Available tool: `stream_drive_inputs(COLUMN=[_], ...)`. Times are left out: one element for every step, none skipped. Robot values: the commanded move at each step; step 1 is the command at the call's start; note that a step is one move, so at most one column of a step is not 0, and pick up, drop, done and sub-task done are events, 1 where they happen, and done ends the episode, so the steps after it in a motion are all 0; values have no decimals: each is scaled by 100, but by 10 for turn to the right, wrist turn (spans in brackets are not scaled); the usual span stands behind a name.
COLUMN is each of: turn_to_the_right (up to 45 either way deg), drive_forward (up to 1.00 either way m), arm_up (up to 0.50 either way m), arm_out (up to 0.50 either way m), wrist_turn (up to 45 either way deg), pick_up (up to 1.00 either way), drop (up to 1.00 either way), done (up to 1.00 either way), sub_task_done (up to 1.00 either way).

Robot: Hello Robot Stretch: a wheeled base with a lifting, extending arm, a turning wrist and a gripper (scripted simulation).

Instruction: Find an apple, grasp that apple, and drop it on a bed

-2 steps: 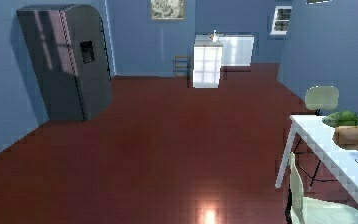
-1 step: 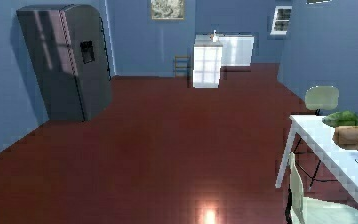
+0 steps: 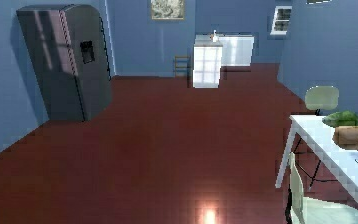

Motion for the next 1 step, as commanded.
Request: stream_drive_inputs(turn_to_the_right=[0], drive_forward=[0], arm_up=[0], arm_out=[0], wrist_turn=[-240], pick_up=[0], drop=[0], done=[0], sub_task_done=[0])
